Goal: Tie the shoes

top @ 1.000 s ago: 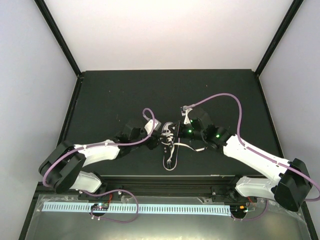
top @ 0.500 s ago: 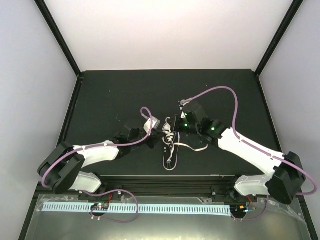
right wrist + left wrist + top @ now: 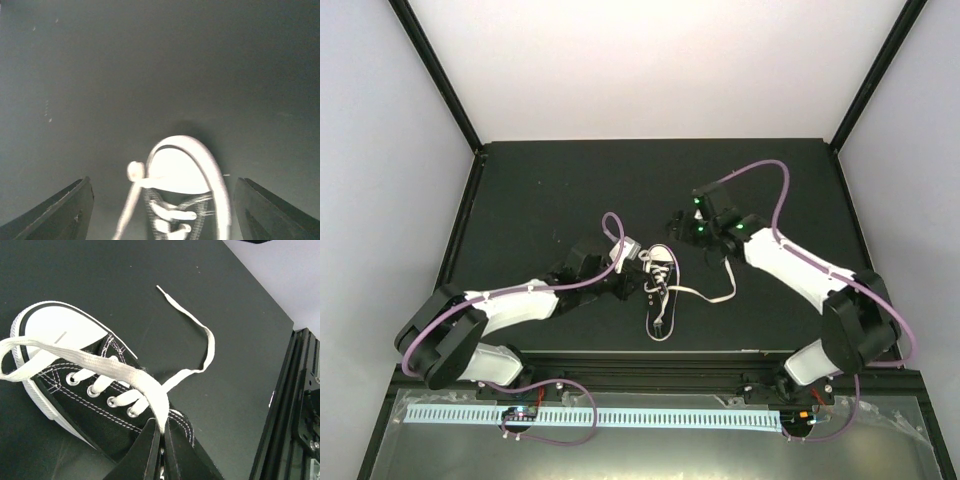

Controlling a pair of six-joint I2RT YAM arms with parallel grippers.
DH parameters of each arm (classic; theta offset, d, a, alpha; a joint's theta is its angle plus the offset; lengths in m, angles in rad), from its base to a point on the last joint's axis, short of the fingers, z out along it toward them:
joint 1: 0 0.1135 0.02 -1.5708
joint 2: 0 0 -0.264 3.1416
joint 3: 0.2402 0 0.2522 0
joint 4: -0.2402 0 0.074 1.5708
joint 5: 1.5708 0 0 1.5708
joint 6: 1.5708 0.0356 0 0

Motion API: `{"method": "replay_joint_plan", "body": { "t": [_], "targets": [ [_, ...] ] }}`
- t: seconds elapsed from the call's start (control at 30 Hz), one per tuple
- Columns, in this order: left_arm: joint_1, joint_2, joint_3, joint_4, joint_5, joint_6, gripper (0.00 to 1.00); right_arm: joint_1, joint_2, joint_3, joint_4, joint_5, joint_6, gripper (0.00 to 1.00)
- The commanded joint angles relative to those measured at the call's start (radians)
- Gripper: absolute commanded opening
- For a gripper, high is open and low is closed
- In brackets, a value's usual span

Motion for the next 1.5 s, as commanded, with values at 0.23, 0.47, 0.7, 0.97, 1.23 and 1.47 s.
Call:
{"method": "replay_joint_plan", "body": {
  "t": [0.23, 0.47, 0.7, 0.97, 1.23, 1.47],
  "targets": [
    [-0.005, 0.023, 0.078, -0.052, 0.029, -0.064, 0.02, -0.174, -0.229, -0.267, -0.235, 0.152, -0.106, 0.79],
    [-0.004, 0.022, 0.096, -0.074, 0.053, -0.042, 0.02, -0.205, -0.224, -0.408, -0.187, 0.11, -0.022, 0.74],
    [-0.005, 0.023, 0.116, -0.102, 0.085, -0.005, 0.02, -0.204, -0.179, -0.454, -0.14, 0.123, -0.021, 0.6],
    [-0.005, 0.016, 0.117, -0.119, 0.116, 0.034, 0.02, -0.204, -0.099, -0.448, -0.09, 0.119, -0.04, 0.41],
    [-0.004, 0.001, 0.114, -0.147, 0.118, 0.043, 0.02, -0.204, -0.22, -0.464, -0.078, 0.113, -0.071, 0.02],
    [-0.002, 0.034, 0.162, -0.203, 0.138, 0.056, 0.02, -0.203, -0.593, -0.46, 0.074, -0.194, -0.295, 0.01]
  ]
}}
